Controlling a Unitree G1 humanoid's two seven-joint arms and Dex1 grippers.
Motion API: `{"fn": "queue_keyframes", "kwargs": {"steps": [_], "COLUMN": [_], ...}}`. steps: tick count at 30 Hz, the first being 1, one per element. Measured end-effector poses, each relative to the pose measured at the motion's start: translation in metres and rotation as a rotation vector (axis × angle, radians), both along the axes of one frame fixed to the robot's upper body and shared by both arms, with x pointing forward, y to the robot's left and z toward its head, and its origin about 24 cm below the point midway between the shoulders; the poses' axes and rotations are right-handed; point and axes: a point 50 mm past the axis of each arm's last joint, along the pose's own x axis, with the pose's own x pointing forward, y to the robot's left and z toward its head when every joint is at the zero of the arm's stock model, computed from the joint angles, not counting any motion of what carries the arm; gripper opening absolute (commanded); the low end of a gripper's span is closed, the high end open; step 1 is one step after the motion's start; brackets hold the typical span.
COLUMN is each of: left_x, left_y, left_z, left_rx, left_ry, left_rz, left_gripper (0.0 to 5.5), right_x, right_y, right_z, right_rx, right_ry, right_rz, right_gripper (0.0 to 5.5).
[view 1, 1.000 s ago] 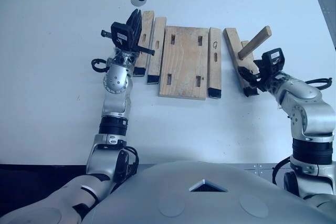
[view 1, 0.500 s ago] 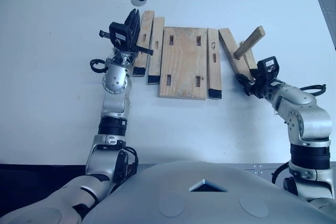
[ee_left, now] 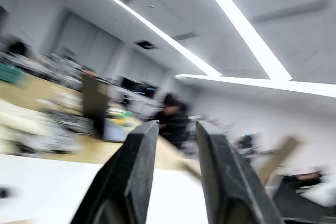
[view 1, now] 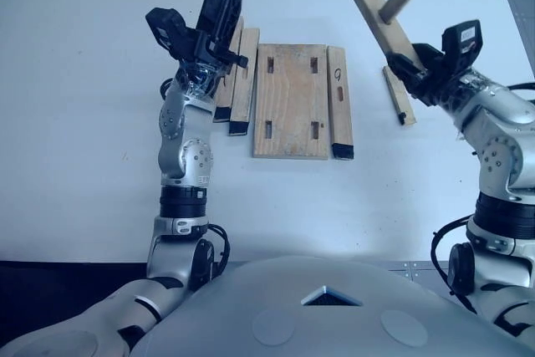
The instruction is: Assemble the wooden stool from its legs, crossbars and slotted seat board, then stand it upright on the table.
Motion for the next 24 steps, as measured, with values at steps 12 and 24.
{"fn": "queue_keyframes", "kwargs": {"steps": [12,24], "left_x": [-0.029,-0.033], "left_y": [0.008,-0.002], "left_z": [0.028,0.029], "left_rx": [-0.405,-0.377], "left_ry": [-0.065,-0.050], "left_rz": [-0.387,-0.453], "left_gripper": [3.64,3.72], "right_x": [-0.016,-0.045], "right_y": [-0.005,0.015], "right_z": [0.059,0.054], "right_rx": [0.267,0.345], "right_ry": [-0.025,0.077], "right_rz": [0.443,0.732], "right_gripper": [2.01,2.01]}}
